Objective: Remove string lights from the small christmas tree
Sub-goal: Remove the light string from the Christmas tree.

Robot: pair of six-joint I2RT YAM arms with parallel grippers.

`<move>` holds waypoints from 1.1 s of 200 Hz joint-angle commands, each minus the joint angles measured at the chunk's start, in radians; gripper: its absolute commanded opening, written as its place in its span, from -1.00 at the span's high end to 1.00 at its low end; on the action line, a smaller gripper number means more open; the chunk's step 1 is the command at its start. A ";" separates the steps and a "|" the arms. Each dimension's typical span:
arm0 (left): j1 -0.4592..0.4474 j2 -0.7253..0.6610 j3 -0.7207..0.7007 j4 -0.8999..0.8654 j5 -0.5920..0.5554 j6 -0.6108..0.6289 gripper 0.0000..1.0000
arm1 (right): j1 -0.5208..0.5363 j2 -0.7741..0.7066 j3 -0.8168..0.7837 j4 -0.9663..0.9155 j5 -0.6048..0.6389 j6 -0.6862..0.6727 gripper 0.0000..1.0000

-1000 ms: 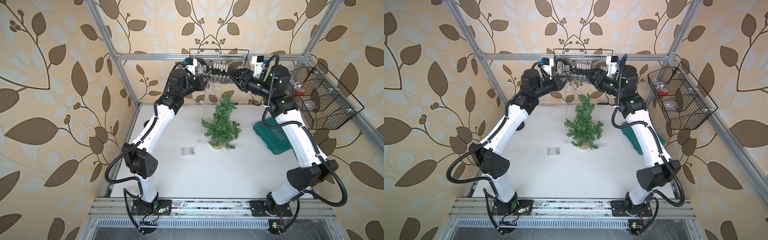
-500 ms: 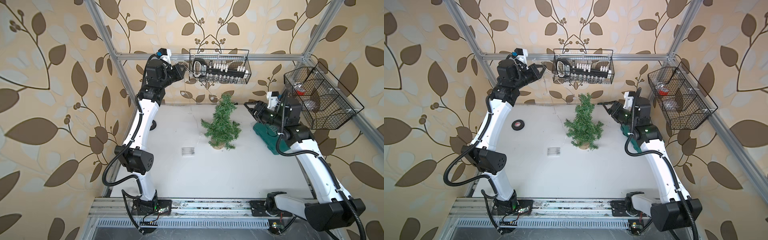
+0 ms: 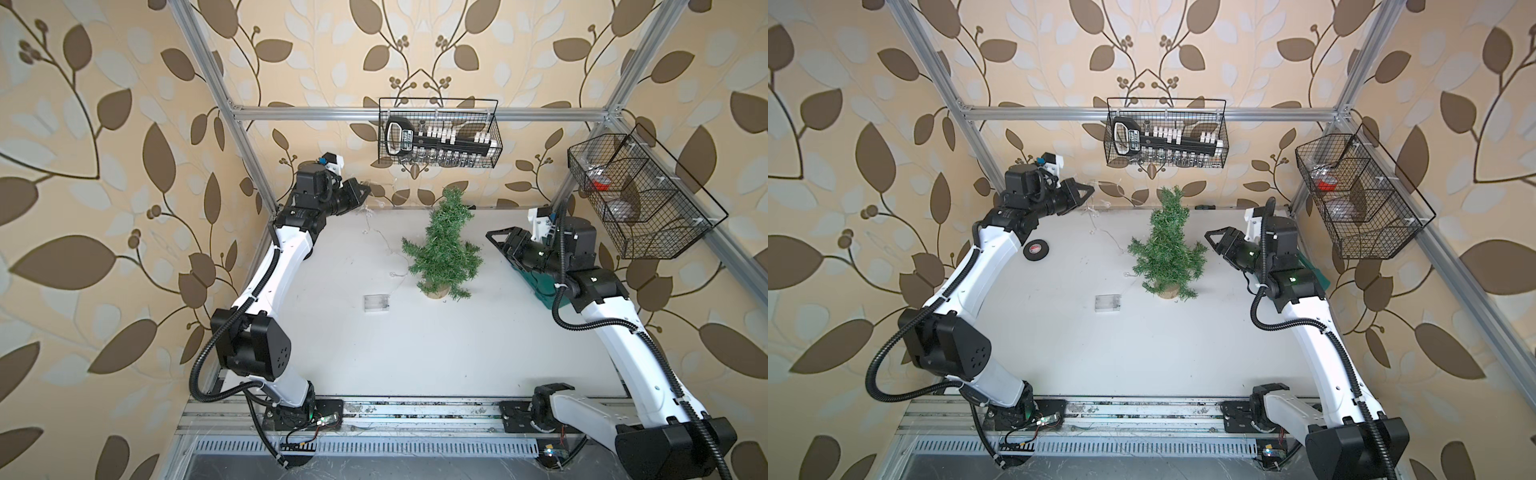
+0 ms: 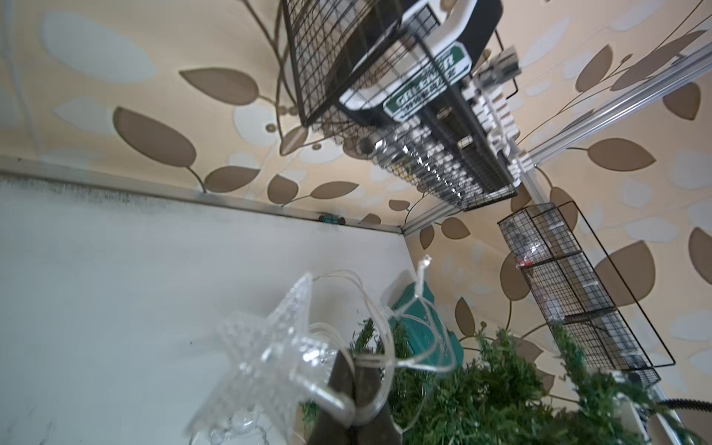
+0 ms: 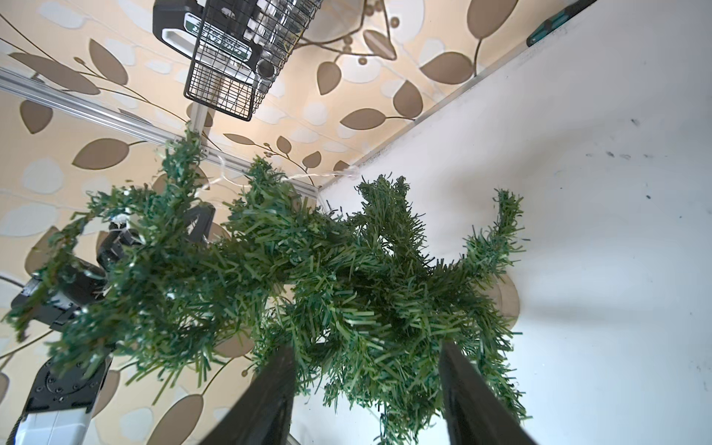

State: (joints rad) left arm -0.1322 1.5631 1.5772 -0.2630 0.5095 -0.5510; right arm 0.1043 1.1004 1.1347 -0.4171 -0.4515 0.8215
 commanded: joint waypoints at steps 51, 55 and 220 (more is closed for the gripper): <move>-0.001 -0.306 -0.378 -0.042 -0.057 0.026 1.00 | -0.006 -0.007 -0.058 -0.041 -0.016 -0.032 -0.17; -0.001 -0.315 -0.399 -0.043 -0.059 0.020 1.00 | -0.008 -0.005 -0.060 -0.040 -0.018 -0.032 -0.17; 0.044 -0.229 0.103 -0.292 -0.059 -0.093 1.00 | -0.016 -0.042 -0.110 -0.024 -0.030 -0.036 -0.17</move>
State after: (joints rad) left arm -0.0902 1.2919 1.5414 -0.5713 0.3794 -0.5995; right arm 0.0948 1.0782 1.0046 -0.4366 -0.4683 0.8074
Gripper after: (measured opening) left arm 0.048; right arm 0.584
